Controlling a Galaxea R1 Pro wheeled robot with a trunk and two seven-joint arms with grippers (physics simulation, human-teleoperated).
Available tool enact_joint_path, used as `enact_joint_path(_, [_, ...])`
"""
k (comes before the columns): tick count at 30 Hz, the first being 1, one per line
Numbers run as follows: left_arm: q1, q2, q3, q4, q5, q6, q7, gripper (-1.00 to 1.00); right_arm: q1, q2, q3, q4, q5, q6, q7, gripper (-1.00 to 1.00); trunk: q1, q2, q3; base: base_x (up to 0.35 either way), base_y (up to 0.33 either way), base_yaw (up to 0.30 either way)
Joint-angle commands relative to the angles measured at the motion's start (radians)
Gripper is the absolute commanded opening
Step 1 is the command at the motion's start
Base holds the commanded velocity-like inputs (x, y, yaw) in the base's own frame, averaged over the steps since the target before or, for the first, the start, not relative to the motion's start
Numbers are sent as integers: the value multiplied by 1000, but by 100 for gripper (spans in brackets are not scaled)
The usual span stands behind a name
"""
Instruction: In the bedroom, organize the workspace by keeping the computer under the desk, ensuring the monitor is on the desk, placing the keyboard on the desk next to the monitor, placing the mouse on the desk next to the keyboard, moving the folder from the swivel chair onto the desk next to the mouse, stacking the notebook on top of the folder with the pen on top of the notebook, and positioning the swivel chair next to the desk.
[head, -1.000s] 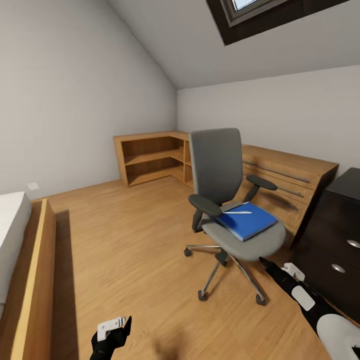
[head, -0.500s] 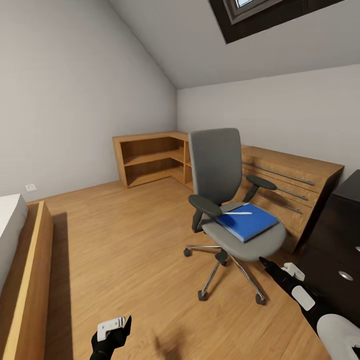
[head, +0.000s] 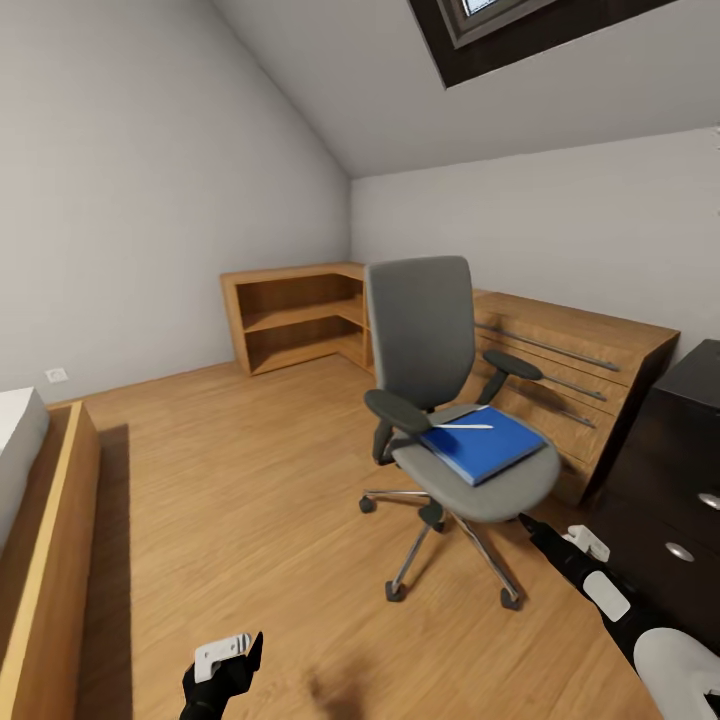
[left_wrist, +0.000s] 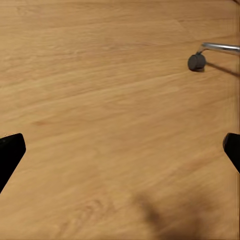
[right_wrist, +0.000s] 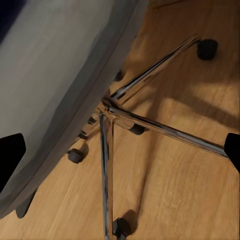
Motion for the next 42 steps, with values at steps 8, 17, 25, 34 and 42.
enact_joint_path(8, [-1, 0, -1, 1, 10, -3, -7, 100, 0, 0, -6, -1, -8, 8, 4, 100, 0, 0, -1, 0, -66, 0])
enact_joint_path(17, [-1, 0, -1, 1, 10, -3, -6, 100, 0, 0, -6, -1, -8, 8, 4, 100, 0, 0, -1, 51, -85, 0])
enact_joint_path(25, [-1, 0, -1, 1, 10, -4, -7, 100, 0, 0, -6, -1, -8, 8, 4, 100, 0, 0, -1, 65, -91, 0])
enact_joint_path(34, [-1, 0, -1, 1, 10, -4, -7, 100, 0, 1, -6, -1, -8, 8, 5, 100, 0, 0, -1, 10, -14, 10])
enact_joint_path(42, [-1, 0, -1, 1, 10, -4, -7, 100, 0, 1, -6, 0, -8, 8, 4, 100, 0, 0, -1, 1, -2, 101])
